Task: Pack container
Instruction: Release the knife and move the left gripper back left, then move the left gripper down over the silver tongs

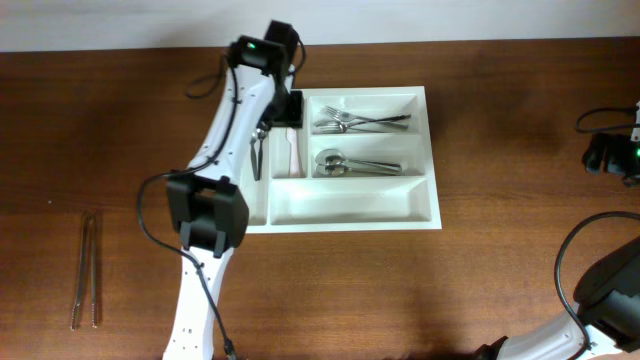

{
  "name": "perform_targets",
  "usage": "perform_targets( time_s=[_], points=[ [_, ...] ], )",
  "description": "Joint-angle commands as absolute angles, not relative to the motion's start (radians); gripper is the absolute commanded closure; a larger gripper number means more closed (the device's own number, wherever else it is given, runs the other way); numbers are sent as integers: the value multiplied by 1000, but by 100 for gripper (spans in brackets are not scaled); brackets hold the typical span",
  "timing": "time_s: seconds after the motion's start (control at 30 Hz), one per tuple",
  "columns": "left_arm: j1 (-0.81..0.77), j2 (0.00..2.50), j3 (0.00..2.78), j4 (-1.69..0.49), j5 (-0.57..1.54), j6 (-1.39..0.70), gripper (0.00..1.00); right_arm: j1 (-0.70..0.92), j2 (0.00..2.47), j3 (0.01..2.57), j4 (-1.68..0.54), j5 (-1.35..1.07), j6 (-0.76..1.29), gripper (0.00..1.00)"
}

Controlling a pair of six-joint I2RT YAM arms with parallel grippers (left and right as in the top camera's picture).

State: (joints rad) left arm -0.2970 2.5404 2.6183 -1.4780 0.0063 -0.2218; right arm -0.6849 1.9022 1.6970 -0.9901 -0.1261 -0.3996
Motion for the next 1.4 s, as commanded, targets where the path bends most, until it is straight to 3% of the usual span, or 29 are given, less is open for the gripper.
perform_targets(
  time_s=[0.0,0.37,0.6,0.67,0.7,0.8,1.37],
  points=[
    [-248,2428,2684,-1523,-95,-162,34,-687,1911,1692,-989,-139,-400,1],
    [-116,2289,2692,-1688,-151,-163,21,-687,1911,1692,-989,-139,-400,1],
    [-81,2216,2690,-1688,-147,-162,19,-687,1911,1692,-989,-139,-400,1],
    [-80,2191,2681,-1688,-147,-141,13,-687,1911,1692,-989,-139,-400,1],
    [-79,2179,2675,-1688,-147,-125,5,-687,1911,1692,-989,-139,-400,1],
    [-70,2133,2632,-1688,-166,-99,3,-687,1911,1692,-989,-139,-400,1],
    [179,1896,1987,-1684,-97,-110,1,-687,1911,1692,-989,-139,-400,1]
  ],
)
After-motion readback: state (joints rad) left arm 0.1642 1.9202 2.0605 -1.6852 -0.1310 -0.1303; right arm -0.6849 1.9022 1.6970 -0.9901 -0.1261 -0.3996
